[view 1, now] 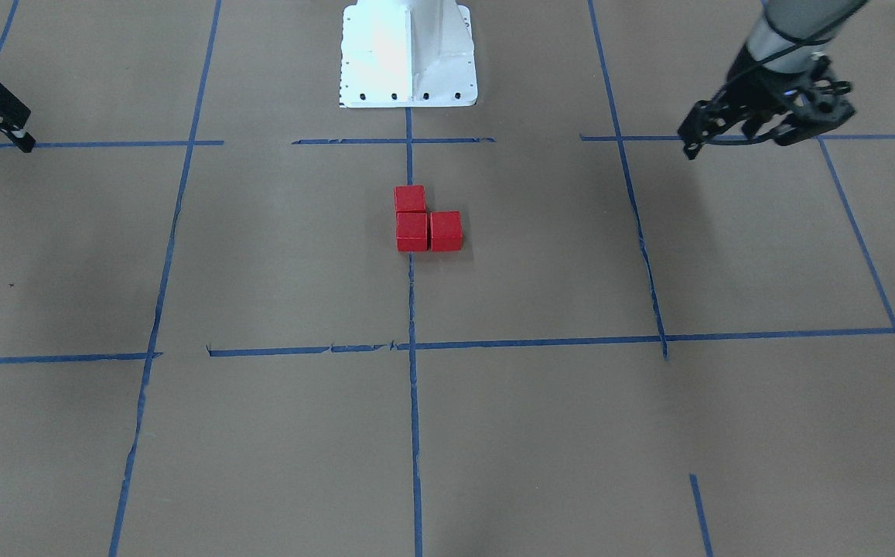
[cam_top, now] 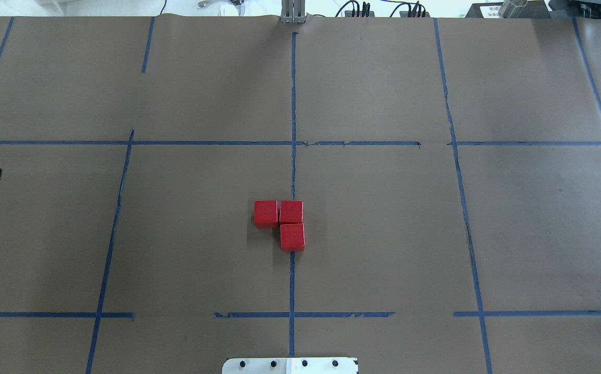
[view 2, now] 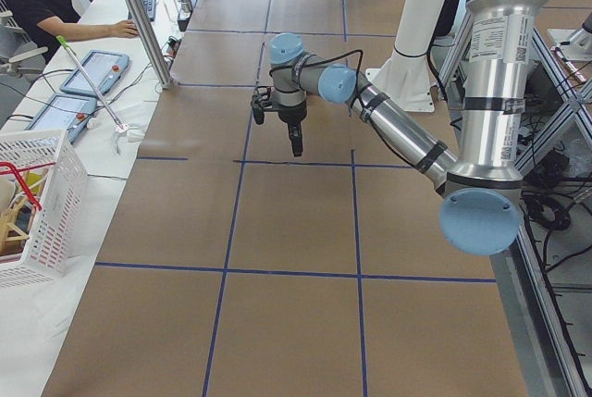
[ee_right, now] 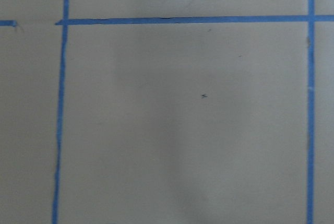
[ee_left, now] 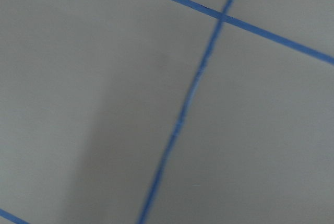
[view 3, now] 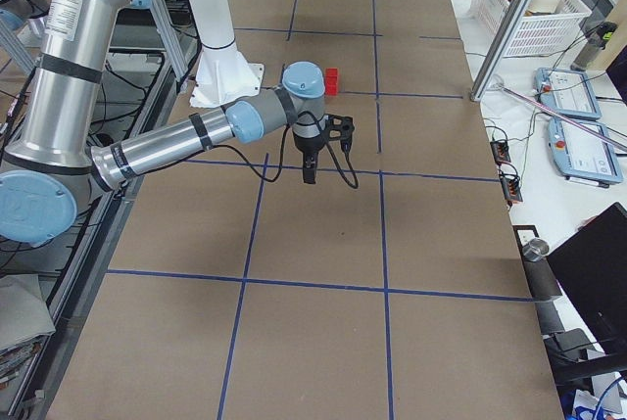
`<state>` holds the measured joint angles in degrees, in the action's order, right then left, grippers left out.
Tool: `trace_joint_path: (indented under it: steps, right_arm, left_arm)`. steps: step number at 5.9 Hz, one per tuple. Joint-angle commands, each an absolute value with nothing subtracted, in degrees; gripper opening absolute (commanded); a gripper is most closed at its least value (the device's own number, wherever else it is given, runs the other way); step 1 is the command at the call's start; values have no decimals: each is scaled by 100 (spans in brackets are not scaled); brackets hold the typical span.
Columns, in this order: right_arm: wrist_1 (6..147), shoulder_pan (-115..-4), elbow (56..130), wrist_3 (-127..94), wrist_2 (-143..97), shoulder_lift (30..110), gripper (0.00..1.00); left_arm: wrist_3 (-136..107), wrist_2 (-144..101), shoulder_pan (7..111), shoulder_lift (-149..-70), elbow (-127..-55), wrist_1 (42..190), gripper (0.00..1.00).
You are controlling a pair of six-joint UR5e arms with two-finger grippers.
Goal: Form red blocks into L shape at center
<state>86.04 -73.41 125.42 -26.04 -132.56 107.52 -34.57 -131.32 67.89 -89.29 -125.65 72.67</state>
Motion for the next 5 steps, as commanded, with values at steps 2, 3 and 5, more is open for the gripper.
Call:
trace_joint_path:
  steps: [2,3,5]
  right_arm:
    - [8657,-8288,11769,-791,-13525,10749,100]
    - [8657,-8410,11821,-791,-13596,10801,100]
    - [8648,-8411,11804,-782,-13597,10837,100]
  left_arm:
    - [915,-13289,8722,-8692,-10968,7312,100]
    - [1532,-13280,8849,-8710,-10716,7321,100]
    - [1556,-13289,8947,-8614,-10679,7330,100]
